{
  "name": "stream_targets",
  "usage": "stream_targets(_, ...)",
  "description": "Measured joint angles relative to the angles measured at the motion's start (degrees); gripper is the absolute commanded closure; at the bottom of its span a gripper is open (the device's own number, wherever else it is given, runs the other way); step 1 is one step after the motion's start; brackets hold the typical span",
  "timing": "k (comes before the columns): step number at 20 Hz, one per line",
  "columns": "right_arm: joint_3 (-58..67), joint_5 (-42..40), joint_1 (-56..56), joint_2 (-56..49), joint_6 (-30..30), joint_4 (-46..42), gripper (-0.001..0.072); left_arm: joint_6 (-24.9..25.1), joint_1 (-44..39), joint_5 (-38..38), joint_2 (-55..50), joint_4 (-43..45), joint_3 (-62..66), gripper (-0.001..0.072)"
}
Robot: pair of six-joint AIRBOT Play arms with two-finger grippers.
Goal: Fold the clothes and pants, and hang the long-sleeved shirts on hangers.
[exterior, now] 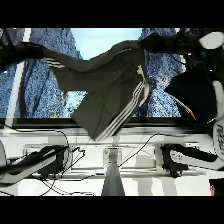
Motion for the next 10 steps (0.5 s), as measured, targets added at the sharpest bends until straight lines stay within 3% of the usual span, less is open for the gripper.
stream_targets(5, 0.6, -0.4, -3.6, -4.3, 0.1, -4.4, 0.0688, -4.6, -1.9, -9.8, 1.5, 1.7, 0.0, 0.0706)
stream_targets(10, 1.4, 6.8, -9.9, -4.6, 0.1, -12.5, 0.0688, -8.0, -2.8, -34.7, 5.4, -7.9, -0.1, 0.0705)
